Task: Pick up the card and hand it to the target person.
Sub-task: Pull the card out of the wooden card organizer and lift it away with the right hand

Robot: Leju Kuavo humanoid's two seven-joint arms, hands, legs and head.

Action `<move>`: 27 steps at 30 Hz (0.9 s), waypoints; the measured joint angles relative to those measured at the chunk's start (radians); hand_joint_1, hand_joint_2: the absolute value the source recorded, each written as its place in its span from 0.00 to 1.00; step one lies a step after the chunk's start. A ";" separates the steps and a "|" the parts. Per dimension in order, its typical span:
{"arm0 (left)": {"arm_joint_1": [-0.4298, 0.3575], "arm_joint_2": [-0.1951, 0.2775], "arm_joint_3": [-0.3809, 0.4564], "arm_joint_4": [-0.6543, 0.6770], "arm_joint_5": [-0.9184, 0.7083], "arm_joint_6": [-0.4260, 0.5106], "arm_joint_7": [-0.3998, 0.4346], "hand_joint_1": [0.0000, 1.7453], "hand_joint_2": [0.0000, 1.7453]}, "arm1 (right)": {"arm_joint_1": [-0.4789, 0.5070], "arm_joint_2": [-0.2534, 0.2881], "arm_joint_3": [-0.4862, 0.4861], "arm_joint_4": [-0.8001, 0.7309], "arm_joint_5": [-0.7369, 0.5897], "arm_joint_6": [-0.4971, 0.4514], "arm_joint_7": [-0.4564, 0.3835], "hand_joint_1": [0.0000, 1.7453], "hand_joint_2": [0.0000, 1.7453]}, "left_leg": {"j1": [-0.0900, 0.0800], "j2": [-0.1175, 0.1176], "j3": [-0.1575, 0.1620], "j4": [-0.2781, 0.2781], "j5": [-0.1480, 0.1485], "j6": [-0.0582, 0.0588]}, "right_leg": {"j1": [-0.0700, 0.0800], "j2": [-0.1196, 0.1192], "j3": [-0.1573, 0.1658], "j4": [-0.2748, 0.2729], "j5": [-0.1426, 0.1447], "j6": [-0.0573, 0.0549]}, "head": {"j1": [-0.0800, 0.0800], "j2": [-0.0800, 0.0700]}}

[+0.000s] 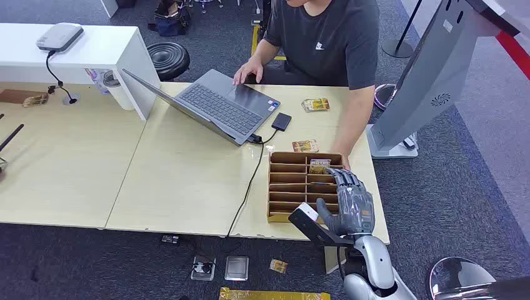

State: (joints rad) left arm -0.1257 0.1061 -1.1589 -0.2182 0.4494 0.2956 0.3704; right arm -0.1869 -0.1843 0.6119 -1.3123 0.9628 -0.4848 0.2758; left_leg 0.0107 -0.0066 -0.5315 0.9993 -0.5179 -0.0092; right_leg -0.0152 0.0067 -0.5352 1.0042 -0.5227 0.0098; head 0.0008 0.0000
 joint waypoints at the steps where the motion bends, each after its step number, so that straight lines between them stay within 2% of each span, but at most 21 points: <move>1: 0.000 0.000 0.000 0.000 0.000 0.000 0.000 0.00 1.00 | 0.000 0.000 0.000 0.000 0.000 0.000 0.000 0.40 1.00 | 0.000 0.000 0.000 0.000 0.000 0.000 | 0.000 0.000 0.000 0.000 0.000 0.000 | 0.000 0.000; 15: 0.000 0.000 0.000 0.000 -0.002 -0.001 -0.003 0.00 1.00 | -0.002 0.000 0.000 0.001 0.000 0.003 -0.002 0.40 1.00 | 0.000 0.000 0.000 0.000 0.000 0.000 | 0.000 0.000 0.000 0.000 0.000 0.000 | 0.000 0.000; 19: 0.000 0.000 0.000 0.000 -0.002 -0.001 -0.003 0.00 1.00 | -0.002 0.000 0.000 0.001 0.000 0.003 -0.002 0.45 1.00 | 0.000 0.000 0.000 0.000 0.000 0.000 | 0.000 0.000 0.000 0.000 0.000 0.000 | 0.000 0.000; 23: 0.000 0.000 0.000 0.000 -0.003 -0.001 -0.004 0.00 1.00 | -0.005 0.000 0.000 0.005 0.000 0.003 -0.008 0.40 1.00 | 0.000 0.000 0.000 0.000 0.000 0.000 | 0.000 0.000 0.000 0.000 0.000 0.000 | 0.000 0.000; 27: 0.000 0.000 0.000 0.000 -0.010 -0.003 -0.007 0.00 1.00 | -0.017 0.000 0.000 0.018 -0.004 0.002 -0.014 0.38 1.00 | 0.000 0.000 0.000 0.000 0.000 0.000 | 0.000 0.000 0.000 0.000 0.000 0.000 | 0.000 0.000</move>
State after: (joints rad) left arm -0.1259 0.1060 -1.1592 -0.2182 0.4398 0.2926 0.3634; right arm -0.2043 -0.1839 0.6119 -1.2945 0.9590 -0.4833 0.2614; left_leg 0.0107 -0.0066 -0.5316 0.9993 -0.5179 -0.0092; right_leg -0.0152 0.0067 -0.5351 1.0042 -0.5227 0.0098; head 0.0008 0.0000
